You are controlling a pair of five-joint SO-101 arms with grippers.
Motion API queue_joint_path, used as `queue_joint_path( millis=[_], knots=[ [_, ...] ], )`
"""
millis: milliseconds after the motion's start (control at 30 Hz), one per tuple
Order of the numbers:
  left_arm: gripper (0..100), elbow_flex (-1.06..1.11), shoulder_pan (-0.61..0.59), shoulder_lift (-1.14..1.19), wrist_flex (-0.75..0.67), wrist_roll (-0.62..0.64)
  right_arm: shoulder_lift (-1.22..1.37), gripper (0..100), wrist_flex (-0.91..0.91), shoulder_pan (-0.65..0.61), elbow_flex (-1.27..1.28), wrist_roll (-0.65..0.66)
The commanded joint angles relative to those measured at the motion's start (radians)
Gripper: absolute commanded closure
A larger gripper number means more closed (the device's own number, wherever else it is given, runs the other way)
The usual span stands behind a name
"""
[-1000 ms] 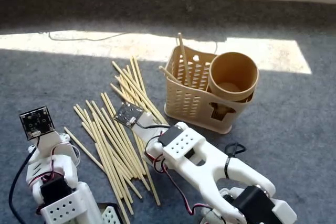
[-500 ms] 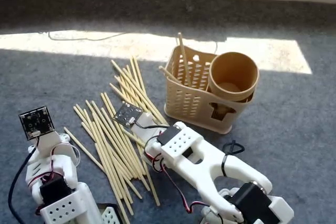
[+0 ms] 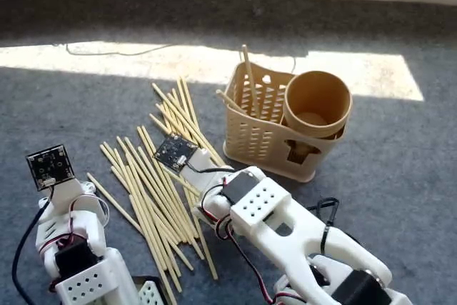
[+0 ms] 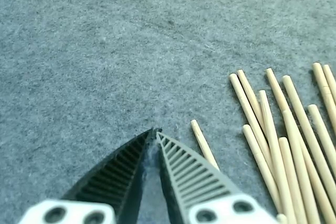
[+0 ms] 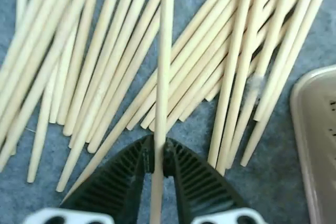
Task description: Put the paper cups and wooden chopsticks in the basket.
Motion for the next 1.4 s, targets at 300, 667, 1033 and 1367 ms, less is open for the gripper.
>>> queue_joint_path(
  millis=[300,667,1033,1367],
  knots=[
    [99,0.019,-0.005,-0.008,0.003,-0.006,-0.380,99.3,0.048,0.041,0.031,-0.173],
    [99,0.019,-0.005,-0.008,0.003,-0.006,-0.696,99.3,0.044,0.051,0.039,-0.178],
    [99,0.019,-0.005,-0.008,0.003,-0.006,-0.839,99.3,-0.117,0.101,0.041,-0.178],
    [99,0.019,-0.005,-0.008,0.003,-0.006,-0.842,99.3,-0.300,0.179,0.039,-0.178]
  ],
)
